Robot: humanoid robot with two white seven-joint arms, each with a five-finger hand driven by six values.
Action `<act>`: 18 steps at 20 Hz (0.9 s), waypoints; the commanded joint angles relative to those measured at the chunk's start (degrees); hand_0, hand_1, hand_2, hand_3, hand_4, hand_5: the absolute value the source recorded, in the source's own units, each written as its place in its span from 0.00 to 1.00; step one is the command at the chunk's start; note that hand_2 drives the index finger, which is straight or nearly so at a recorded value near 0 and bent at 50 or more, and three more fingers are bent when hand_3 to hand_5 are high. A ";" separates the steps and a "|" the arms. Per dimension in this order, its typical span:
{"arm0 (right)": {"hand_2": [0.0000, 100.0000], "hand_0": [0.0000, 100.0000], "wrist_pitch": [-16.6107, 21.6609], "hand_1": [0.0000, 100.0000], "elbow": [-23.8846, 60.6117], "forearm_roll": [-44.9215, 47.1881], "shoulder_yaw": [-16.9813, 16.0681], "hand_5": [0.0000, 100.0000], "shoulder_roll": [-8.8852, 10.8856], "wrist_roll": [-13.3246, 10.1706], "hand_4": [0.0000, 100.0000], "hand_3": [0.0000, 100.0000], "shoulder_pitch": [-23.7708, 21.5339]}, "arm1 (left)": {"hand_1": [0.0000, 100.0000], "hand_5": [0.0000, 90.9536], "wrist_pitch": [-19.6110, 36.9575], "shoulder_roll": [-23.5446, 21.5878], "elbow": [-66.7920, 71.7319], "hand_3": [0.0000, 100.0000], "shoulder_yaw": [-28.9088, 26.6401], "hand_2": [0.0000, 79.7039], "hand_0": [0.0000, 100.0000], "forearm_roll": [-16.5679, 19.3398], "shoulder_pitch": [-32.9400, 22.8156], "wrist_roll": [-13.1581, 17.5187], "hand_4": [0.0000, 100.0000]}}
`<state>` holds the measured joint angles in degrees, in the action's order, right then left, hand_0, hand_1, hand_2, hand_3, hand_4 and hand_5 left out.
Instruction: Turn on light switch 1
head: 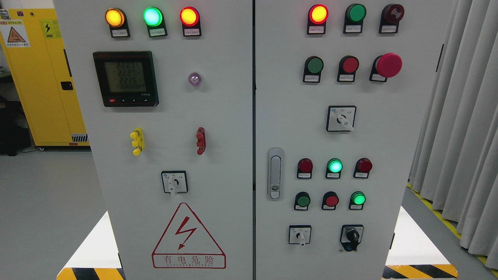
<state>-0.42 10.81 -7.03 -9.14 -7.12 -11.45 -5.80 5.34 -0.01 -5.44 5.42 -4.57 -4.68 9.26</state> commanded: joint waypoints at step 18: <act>0.04 0.00 -0.02 0.50 0.00 0.00 0.00 0.00 0.00 0.03 0.00 0.00 0.00 | 0.19 0.00 10.12 -0.52 -24.68 0.21 -2.60 0.00 0.24 0.09 -3.57 -9.35 0.27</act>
<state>-0.42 10.81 -7.03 -9.14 -7.12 -11.46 -5.80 12.24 0.00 -14.24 4.86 -4.62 -6.03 0.74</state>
